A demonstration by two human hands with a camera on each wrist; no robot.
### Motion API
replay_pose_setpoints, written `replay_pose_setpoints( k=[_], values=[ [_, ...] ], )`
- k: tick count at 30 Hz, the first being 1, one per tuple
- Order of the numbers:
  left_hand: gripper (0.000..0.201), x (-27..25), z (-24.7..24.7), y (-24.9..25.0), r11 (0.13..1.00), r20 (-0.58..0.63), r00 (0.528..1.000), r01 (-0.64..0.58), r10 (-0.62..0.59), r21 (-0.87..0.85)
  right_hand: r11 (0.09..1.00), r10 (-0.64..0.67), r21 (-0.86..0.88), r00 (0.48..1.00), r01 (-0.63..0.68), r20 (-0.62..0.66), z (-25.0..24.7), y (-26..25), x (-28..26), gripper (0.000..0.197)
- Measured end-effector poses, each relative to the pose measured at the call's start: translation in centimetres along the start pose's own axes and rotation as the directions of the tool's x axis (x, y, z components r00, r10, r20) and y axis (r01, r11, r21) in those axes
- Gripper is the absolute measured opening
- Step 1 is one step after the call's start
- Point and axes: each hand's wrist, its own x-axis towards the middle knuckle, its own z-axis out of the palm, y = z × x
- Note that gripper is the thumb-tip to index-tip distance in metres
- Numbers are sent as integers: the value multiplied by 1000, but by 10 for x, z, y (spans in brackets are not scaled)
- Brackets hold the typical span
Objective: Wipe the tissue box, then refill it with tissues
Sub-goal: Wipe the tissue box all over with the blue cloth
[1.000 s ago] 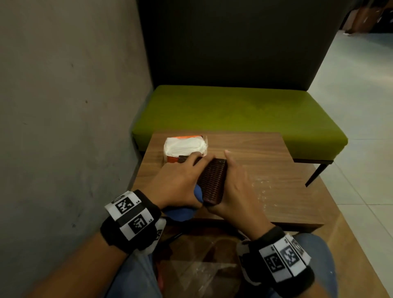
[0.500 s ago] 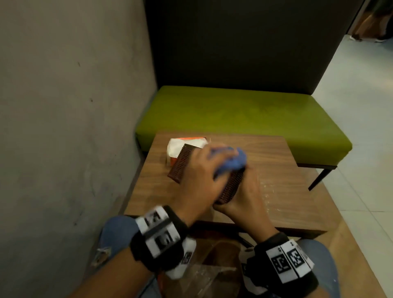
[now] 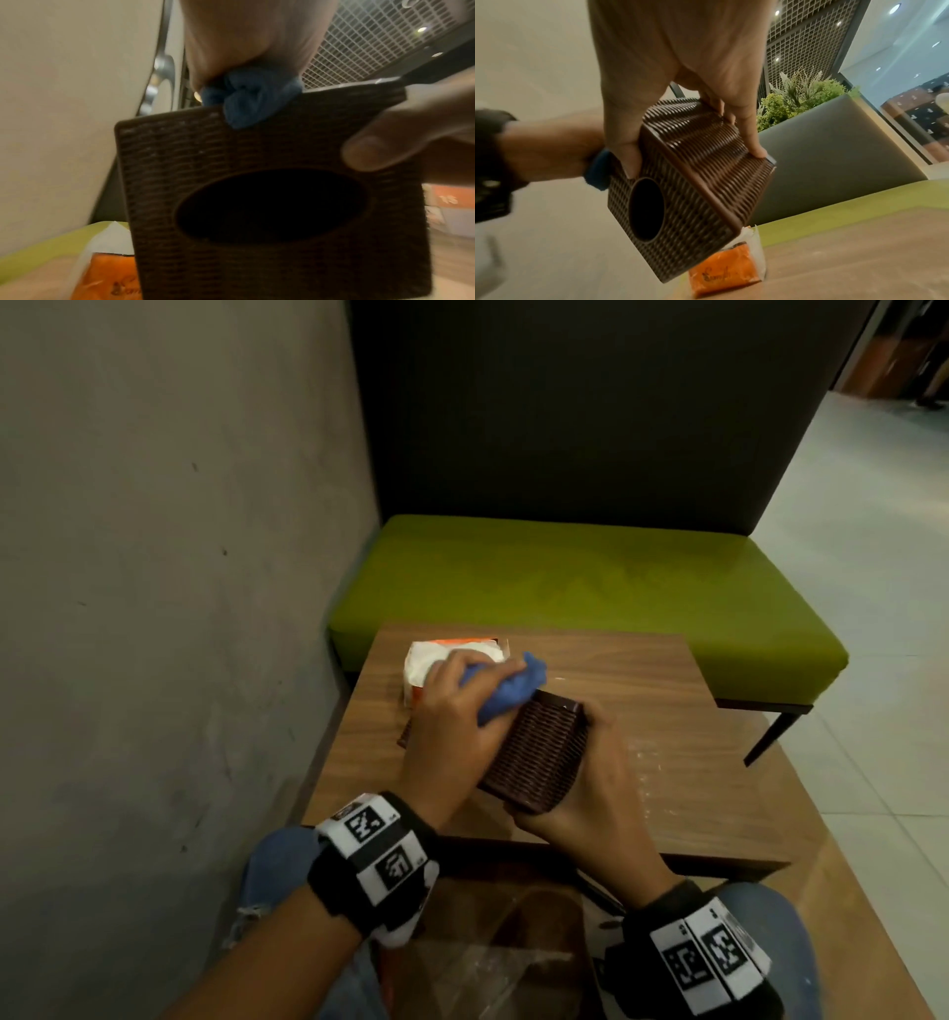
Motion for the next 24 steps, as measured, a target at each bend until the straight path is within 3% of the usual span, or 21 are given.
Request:
replay_pose_setpoints(
  k=[2,4,5,7,8,10,12,13,15,17,18,20,22,24],
  values=[
    [37,-2,4,8,999,-53,998,16,-18,-46,1000,5,-8,1000,-4,15,-2,-1,2,90],
    [45,-22,7,24,983,33,984,-172,174,-63,997,75,0,997,-75,37,-7,6,2,88],
    [45,-33,7,29,958,87,955,-277,283,-73,991,128,24,990,-130,52,-9,5,0,86],
    [42,-34,4,20,934,127,925,-351,358,-73,994,104,19,994,-105,42,-10,4,0,91],
    [40,-26,5,10,955,97,951,-290,295,-57,999,53,-6,998,-53,37,-10,4,-1,94],
    [34,-6,6,-8,997,-44,999,-28,25,-66,999,1,-46,1000,0,8,-9,2,-1,96],
    [30,2,8,-11,986,-138,980,132,-145,-98,998,-6,-58,1000,5,-12,-9,-1,1,96],
    [32,-1,12,-2,988,-126,982,132,-142,-83,998,-9,-61,1000,7,-21,-8,0,1,95],
    [40,-16,16,26,997,-8,999,-38,37,-61,997,-17,-80,1000,18,6,-8,-1,3,93],
    [45,-20,16,33,980,103,976,-185,192,-74,995,-34,-89,998,37,44,-6,-1,3,92],
    [44,-13,16,26,981,104,977,-183,189,-63,997,-32,-63,999,34,28,-7,-2,1,93],
    [41,3,15,6,999,-7,1000,-2,2,-32,998,-34,-50,999,34,4,-8,-3,-2,94],
    [37,7,16,-3,990,-82,987,138,-139,-19,997,-39,-64,999,38,-9,-8,-5,-2,93],
    [39,-5,22,13,999,-28,999,31,-31,-19,997,-41,-68,999,41,-7,-6,-4,3,91]
  ],
)
